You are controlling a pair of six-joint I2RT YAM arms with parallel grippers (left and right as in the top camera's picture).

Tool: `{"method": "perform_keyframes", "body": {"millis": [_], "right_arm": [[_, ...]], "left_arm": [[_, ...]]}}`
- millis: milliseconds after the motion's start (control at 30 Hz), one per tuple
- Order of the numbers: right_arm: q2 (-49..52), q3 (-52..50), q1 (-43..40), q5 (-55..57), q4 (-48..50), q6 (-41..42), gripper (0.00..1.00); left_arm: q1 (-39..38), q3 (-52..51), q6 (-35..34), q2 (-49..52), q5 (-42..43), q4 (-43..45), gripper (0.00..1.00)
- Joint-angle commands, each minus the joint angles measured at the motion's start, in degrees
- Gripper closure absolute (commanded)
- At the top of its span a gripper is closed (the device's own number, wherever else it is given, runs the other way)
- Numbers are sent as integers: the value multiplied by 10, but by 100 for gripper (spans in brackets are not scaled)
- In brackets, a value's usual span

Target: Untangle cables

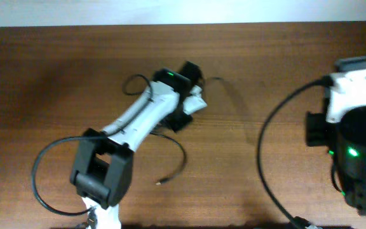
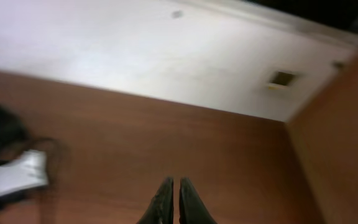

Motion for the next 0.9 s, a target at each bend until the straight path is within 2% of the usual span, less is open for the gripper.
{"method": "perform_keyframes", "body": {"millis": [0, 33, 67, 133, 200, 233, 267, 300, 367, 433, 467, 500, 533, 567, 600, 667, 767, 800, 867], "right_arm": [[-36, 16, 1, 78, -9, 30, 96], [-39, 16, 1, 77, -12, 33, 96], [-38, 16, 1, 70, -17, 40, 96], [-30, 14, 1, 19, -23, 40, 96], [-18, 14, 1, -21, -24, 40, 96], [-13, 14, 1, -28, -30, 40, 96], [-5, 14, 1, -29, -49, 40, 96], [0, 14, 1, -33, -59, 40, 96], [7, 14, 1, -54, -85, 40, 96], [6, 14, 1, -74, -94, 38, 96], [6, 14, 1, -99, -101, 34, 96], [7, 14, 1, -119, -108, 21, 88], [7, 14, 1, -121, -113, 21, 81], [8, 14, 1, -123, -116, 21, 71], [8, 14, 1, -123, -120, 21, 70], [12, 14, 1, -139, -121, 21, 70], [36, 5, 1, -157, -136, 28, 70], [70, -11, 1, -156, -147, 28, 69], [124, -45, -19, -157, -148, 40, 70]], "left_arm": [[141, -3, -162, 9, -91, -5, 100], [185, -3, -184, 9, -48, -13, 100], [216, -3, -147, 9, 56, -17, 100], [233, -3, -1, 9, 285, -53, 100], [176, -3, 122, 9, 384, -79, 100], [135, 3, 148, 9, 389, -84, 100], [92, 18, 163, 9, 384, -84, 100], [29, 69, 164, 9, 359, -80, 100], [-44, 191, 151, 9, 304, -74, 100], [-80, 281, 25, 9, 102, -25, 100], [-86, 318, -3, 9, 47, -22, 47], [-86, 328, -3, 9, 47, -31, 2], [-86, 328, -3, 9, 48, -48, 1], [-88, 328, 3, 9, 76, -78, 1], [-90, 328, 55, 9, 125, -120, 1], [-90, 328, 76, 9, 94, -173, 3], [-81, 329, -106, 7, -89, -128, 1], [-63, 329, -185, 3, -113, -125, 1], [-25, 329, -263, -5, -98, -129, 1]]}}
